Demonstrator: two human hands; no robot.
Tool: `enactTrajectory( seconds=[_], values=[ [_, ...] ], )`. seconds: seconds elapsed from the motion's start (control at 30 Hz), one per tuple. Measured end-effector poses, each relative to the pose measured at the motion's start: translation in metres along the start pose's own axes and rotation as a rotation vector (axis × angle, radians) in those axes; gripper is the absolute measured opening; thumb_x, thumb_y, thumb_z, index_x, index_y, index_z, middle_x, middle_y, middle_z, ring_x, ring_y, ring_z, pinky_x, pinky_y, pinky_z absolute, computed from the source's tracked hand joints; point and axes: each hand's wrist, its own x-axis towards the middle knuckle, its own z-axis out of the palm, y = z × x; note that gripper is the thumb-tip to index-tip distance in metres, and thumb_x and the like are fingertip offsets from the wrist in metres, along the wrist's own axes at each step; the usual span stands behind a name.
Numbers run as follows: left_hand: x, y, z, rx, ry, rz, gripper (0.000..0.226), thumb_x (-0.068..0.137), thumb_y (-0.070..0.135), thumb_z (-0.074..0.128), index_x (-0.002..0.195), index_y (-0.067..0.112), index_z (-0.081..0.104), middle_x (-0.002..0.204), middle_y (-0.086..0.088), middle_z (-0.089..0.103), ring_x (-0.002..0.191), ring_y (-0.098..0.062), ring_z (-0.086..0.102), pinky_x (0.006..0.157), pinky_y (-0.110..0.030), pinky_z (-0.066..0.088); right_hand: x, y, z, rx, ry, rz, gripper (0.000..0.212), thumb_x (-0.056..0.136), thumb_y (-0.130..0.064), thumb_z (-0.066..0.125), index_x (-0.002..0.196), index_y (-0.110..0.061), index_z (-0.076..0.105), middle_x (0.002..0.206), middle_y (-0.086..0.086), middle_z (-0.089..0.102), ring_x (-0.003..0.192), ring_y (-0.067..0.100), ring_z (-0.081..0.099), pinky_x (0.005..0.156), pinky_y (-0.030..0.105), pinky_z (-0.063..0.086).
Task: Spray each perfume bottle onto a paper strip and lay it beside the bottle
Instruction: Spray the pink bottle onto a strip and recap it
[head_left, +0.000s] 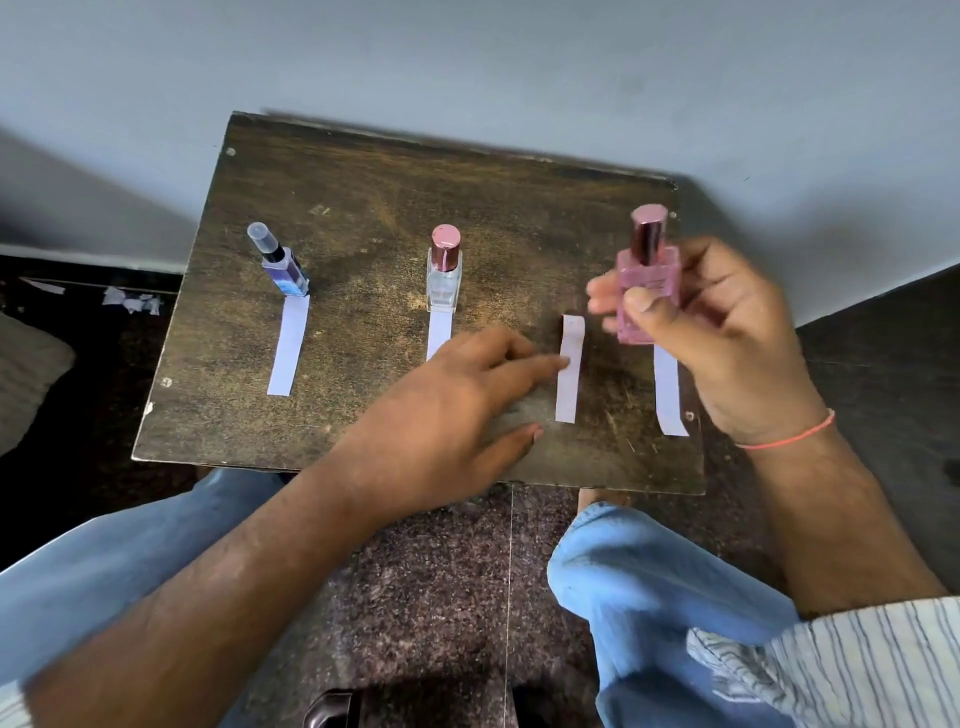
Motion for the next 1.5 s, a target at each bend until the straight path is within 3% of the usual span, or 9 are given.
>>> enactTrajectory(
  seconds=[0.13, 0.23, 0.3, 0.47, 0.6, 0.7, 0.93, 1.1, 1.5],
  values=[
    [-0.001, 0.010, 0.005, 0.189, -0.123, 0.038, 0.064, 0.102, 0.055, 0.061, 0.161, 0.034, 0.043, 0.162, 0.010, 0.036, 0.144, -0.013, 0.034, 0.124, -0.043, 0.041, 0.003, 0.007, -0.013, -0.133, 0.093, -0.082, 0.026, 0.093, -0.011, 0.080, 0.113, -0.026, 0.072, 0.107, -0.009, 0.077, 0.100, 0.008, 0.069, 0.088, 0.038, 0.062],
    [-0.001, 0.015, 0.011, 0.272, -0.179, 0.056, 0.069, 0.102, 0.060, 0.057, 0.163, 0.036, 0.037, 0.171, 0.013, 0.024, 0.147, -0.015, 0.029, 0.124, -0.045, 0.036, 0.006, 0.013, -0.015, -0.233, 0.134, -0.081, 0.024, 0.088, -0.024, 0.086, 0.107, -0.034, 0.076, 0.105, 0.015, 0.075, 0.091, 0.017, 0.063, 0.078, 0.054, 0.057],
    [-0.002, 0.015, 0.013, 0.287, -0.197, 0.054, 0.070, 0.102, 0.062, 0.055, 0.164, 0.035, 0.036, 0.172, 0.014, 0.024, 0.146, -0.016, 0.030, 0.123, -0.045, 0.037, 0.007, 0.016, -0.014, -0.256, 0.133, -0.062, 0.024, 0.085, -0.030, 0.089, 0.105, -0.034, 0.077, 0.104, 0.016, 0.077, 0.085, 0.016, 0.062, 0.072, 0.056, 0.054],
    [-0.002, 0.013, 0.016, 0.304, -0.212, 0.048, 0.070, 0.103, 0.061, 0.053, 0.165, 0.036, 0.033, 0.171, 0.018, 0.026, 0.145, -0.015, 0.031, 0.121, -0.044, 0.038, 0.005, 0.025, -0.014, -0.317, 0.107, 0.028, 0.035, 0.083, -0.019, 0.094, 0.112, -0.029, 0.079, 0.090, -0.014, 0.077, 0.066, -0.004, 0.051, 0.066, 0.017, 0.043],
    [-0.001, 0.013, 0.016, 0.303, -0.216, 0.043, 0.069, 0.103, 0.059, 0.055, 0.165, 0.037, 0.033, 0.171, 0.019, 0.026, 0.145, -0.014, 0.030, 0.122, -0.044, 0.037, 0.006, 0.028, -0.012, -0.423, 0.038, 0.049, 0.036, 0.082, -0.022, 0.095, 0.116, -0.022, 0.081, 0.104, 0.002, 0.083, 0.086, 0.011, 0.072, 0.081, 0.043, 0.061],
    [-0.001, 0.013, 0.017, 0.304, -0.220, 0.046, 0.069, 0.103, 0.059, 0.055, 0.165, 0.036, 0.034, 0.170, 0.018, 0.027, 0.145, -0.015, 0.030, 0.121, -0.044, 0.037, 0.007, 0.029, -0.012, -0.464, 0.037, 0.031, 0.036, 0.083, -0.026, 0.095, 0.117, -0.025, 0.082, 0.103, -0.001, 0.084, 0.091, 0.025, 0.076, 0.086, 0.050, 0.062],
    [-0.001, 0.012, 0.017, 0.298, -0.225, 0.032, 0.070, 0.103, 0.060, 0.055, 0.165, 0.035, 0.035, 0.171, 0.018, 0.028, 0.146, -0.016, 0.030, 0.121, -0.045, 0.038, 0.008, 0.032, -0.008, -0.469, 0.049, -0.036, 0.033, 0.085, -0.028, 0.092, 0.116, -0.022, 0.083, 0.104, 0.000, 0.084, 0.093, 0.023, 0.080, 0.090, 0.048, 0.065],
    [0.000, 0.013, 0.016, 0.283, -0.237, 0.021, 0.070, 0.103, 0.061, 0.052, 0.165, 0.035, 0.034, 0.170, 0.018, 0.027, 0.146, -0.015, 0.029, 0.121, -0.045, 0.037, 0.008, 0.032, -0.005, -0.430, 0.065, -0.059, 0.034, 0.086, -0.020, 0.092, 0.118, -0.016, 0.082, 0.108, -0.002, 0.084, 0.102, 0.014, 0.081, 0.097, 0.036, 0.064],
    [-0.001, 0.018, 0.020, 0.265, -0.229, 0.016, 0.071, 0.104, 0.061, 0.053, 0.166, 0.035, 0.032, 0.170, 0.021, 0.024, 0.143, -0.012, 0.027, 0.123, -0.043, 0.034, 0.013, 0.036, -0.007, -0.463, 0.093, -0.107, 0.033, 0.088, -0.023, 0.090, 0.119, -0.017, 0.082, 0.112, -0.004, 0.084, 0.107, 0.013, 0.080, 0.098, 0.046, 0.064]
  ],
)
